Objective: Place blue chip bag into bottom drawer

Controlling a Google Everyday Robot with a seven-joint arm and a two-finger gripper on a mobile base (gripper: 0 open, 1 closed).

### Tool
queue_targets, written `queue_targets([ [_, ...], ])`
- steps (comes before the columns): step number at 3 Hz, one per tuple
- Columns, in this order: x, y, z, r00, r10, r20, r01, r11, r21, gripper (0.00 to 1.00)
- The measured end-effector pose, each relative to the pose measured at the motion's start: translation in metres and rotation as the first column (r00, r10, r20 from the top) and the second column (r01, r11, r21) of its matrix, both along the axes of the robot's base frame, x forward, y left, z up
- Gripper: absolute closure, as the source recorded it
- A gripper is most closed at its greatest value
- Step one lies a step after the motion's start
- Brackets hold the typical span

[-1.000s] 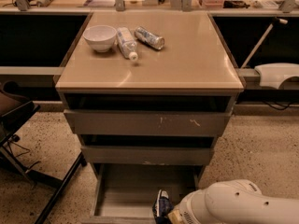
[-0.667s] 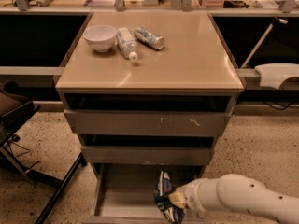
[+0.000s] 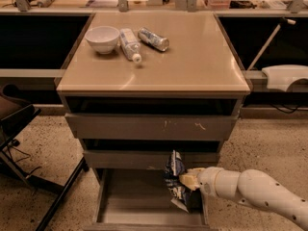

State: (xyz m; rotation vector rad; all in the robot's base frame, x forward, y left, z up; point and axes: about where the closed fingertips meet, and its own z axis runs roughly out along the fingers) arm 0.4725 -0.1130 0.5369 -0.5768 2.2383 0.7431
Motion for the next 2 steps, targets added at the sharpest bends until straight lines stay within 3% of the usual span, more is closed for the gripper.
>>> queue_targets([
  [1, 0.0, 0.001, 0.0, 1.0, 0.001, 0.0, -0.001, 1.0, 0.0, 1.0],
  [2, 0.01, -0.005, -0.049, 0.9978, -0.059, -0.032, 0.059, 0.998, 0.018, 1.0],
])
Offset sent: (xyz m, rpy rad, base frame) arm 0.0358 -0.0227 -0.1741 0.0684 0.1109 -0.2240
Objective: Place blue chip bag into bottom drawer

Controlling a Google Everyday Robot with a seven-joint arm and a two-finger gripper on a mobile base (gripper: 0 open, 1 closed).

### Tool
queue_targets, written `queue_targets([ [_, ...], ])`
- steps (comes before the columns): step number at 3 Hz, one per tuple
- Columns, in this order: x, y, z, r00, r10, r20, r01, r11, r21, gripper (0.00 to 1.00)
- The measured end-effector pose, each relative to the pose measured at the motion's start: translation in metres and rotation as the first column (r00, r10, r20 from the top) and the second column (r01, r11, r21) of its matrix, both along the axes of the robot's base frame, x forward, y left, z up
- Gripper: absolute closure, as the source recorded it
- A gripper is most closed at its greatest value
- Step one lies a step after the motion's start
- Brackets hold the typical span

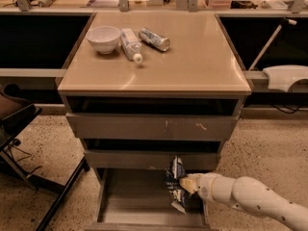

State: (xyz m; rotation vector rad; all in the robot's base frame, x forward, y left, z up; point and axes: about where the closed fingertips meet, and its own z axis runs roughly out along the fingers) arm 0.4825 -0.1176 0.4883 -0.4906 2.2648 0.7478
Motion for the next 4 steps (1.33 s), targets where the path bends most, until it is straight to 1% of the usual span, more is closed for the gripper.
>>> queue_targets([
  [1, 0.009, -0.002, -0.109, 0.9851, -0.122, -0.121, 0.124, 0.992, 0.004, 1.0],
  [2, 0.029, -0.009, -0.18, 0.955, -0.242, -0.172, 0.239, 0.97, -0.038, 1.0],
  [3, 0.031, -0.008, -0.187, 0.9535, -0.249, -0.169, 0.245, 0.968, -0.045, 1.0],
  [4, 0.038, -0.013, -0.218, 0.938, -0.281, -0.204, 0.282, 0.959, -0.024, 1.0],
])
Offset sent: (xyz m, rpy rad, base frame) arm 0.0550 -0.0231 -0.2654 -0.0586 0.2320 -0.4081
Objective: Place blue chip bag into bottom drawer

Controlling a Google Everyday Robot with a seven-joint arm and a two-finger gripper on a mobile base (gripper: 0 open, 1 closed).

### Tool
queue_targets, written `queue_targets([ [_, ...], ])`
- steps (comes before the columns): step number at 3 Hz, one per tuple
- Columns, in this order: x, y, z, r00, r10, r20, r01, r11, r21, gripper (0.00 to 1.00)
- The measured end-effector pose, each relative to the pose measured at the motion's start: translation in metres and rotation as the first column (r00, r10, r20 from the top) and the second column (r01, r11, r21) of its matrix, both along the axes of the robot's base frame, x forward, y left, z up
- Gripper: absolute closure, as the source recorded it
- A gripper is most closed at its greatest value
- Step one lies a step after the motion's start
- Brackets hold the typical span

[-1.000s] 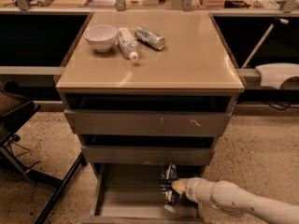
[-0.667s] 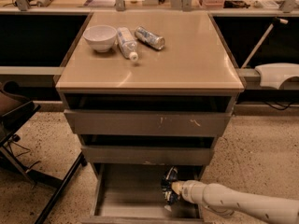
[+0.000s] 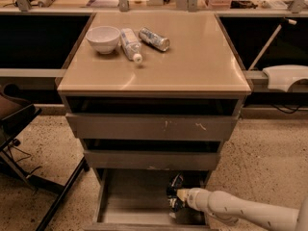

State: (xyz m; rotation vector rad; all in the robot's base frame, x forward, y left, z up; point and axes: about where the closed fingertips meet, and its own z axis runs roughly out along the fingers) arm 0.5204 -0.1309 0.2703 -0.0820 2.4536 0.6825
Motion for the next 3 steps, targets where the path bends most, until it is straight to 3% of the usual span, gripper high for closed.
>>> queue_targets([
  [1, 0.0118, -0.0168, -0.0606, 0.9944, -0.085, -0.063, 0.086, 0.996, 0.005, 1.0],
  [2, 0.0186, -0.0226, -0.0703, 0.9924, -0.107, -0.061, 0.107, 0.994, 0.006, 1.0],
  [3, 0.0186, -0.0226, -0.0703, 0.9924, -0.107, -0.061, 0.107, 0.994, 0.006, 0.81],
])
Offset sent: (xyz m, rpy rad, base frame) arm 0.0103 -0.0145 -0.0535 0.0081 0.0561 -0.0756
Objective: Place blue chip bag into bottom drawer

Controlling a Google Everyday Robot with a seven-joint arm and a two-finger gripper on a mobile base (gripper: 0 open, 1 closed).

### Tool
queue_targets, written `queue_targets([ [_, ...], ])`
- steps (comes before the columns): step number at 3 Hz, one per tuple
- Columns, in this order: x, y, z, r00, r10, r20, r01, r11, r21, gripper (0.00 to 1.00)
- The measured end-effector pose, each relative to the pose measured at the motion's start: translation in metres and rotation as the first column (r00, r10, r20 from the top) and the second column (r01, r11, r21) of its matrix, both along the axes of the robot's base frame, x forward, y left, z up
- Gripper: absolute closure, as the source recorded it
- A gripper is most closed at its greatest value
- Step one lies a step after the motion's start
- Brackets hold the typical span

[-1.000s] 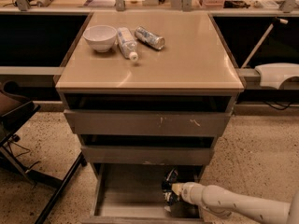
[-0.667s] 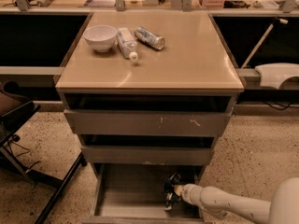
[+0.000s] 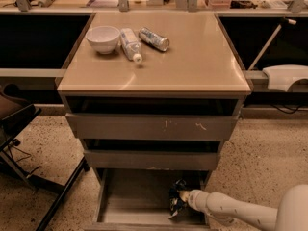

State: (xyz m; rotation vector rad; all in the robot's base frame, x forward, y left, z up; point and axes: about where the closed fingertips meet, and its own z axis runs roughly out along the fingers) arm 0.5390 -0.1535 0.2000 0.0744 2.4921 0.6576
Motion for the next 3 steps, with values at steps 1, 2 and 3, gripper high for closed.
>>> queue_targets([
  [1, 0.0, 0.0, 0.0, 1.0, 0.0, 0.0, 0.0, 1.0, 0.0, 0.58],
  [2, 0.0, 0.0001, 0.0, 1.0, 0.0, 0.0, 0.0, 1.0, 0.0, 0.34],
  [3, 0.0, 0.0001, 0.0, 1.0, 0.0, 0.0, 0.0, 1.0, 0.0, 0.11],
])
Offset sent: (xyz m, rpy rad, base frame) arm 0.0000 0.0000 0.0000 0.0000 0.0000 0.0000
